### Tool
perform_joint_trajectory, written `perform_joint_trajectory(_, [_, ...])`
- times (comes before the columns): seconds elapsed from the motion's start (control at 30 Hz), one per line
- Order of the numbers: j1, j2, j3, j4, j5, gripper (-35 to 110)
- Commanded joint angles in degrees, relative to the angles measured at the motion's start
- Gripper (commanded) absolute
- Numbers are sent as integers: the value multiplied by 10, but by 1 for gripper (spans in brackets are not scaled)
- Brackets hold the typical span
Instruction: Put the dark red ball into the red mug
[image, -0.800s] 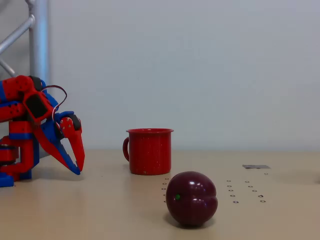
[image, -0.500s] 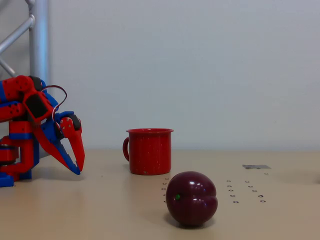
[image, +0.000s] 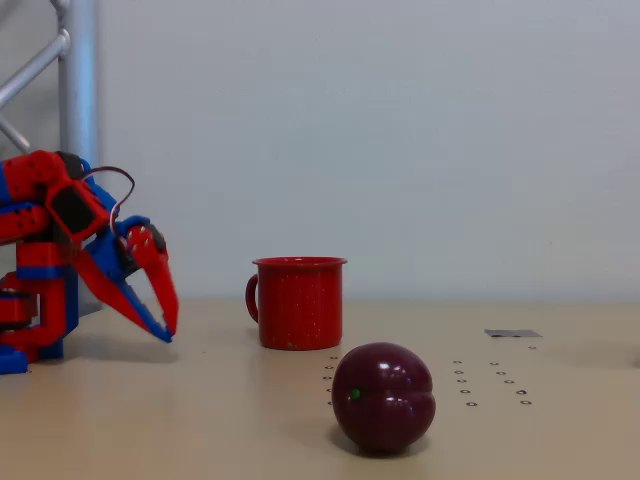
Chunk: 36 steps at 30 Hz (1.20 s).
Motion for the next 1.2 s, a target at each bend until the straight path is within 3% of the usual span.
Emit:
perform_joint_trajectory(0.0, [40, -46, -43, -37, -108, -2])
perform_joint_trajectory(0.13, [99, -107, -111, -105, -231, -2])
perform_joint_trajectory(0.43, [227, -328, -295, -247, -378, -2])
perform_joint_trajectory(0.73, [326, -604, -522, -289, -467, -2])
perform_joint_trajectory(1.17, [368, -824, -668, -401, -598, -2])
